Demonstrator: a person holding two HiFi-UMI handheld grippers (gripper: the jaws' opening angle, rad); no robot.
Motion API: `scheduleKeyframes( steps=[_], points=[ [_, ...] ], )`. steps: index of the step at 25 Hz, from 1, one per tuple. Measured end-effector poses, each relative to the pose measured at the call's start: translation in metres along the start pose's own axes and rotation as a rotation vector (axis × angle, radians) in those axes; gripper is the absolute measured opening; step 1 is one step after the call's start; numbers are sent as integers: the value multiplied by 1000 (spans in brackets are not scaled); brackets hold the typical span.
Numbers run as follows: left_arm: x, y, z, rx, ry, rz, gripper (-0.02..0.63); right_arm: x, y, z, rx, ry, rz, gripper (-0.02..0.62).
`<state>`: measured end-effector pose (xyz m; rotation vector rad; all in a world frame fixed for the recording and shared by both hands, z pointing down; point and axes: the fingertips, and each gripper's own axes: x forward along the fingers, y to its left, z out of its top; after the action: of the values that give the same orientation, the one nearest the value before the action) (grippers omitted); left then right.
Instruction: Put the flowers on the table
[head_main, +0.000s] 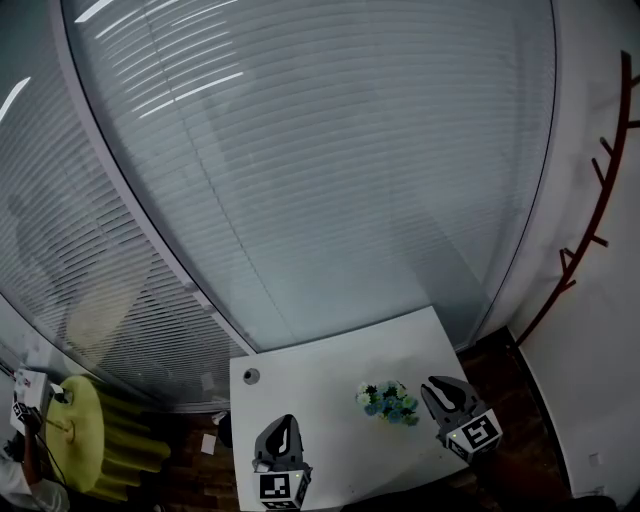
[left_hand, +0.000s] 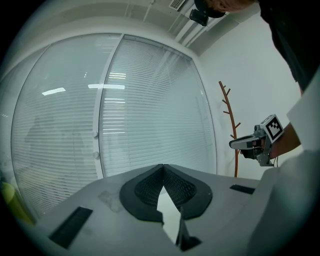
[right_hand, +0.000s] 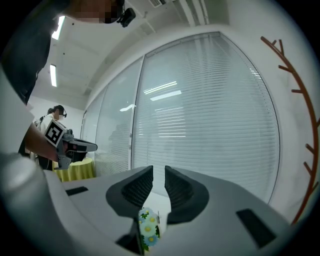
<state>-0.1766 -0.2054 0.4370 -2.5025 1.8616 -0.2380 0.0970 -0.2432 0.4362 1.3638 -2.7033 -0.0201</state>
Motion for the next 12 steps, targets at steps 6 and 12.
scheduleKeyframes(
  steps=[6,12],
  points=[
    [-1,0,1,-3,0,5,5,-2,-2,2,30,-10,2,39],
    [-5,1,-4,-2,2,16,5,-7,-7,-12,10,46,-50,14]
  ],
)
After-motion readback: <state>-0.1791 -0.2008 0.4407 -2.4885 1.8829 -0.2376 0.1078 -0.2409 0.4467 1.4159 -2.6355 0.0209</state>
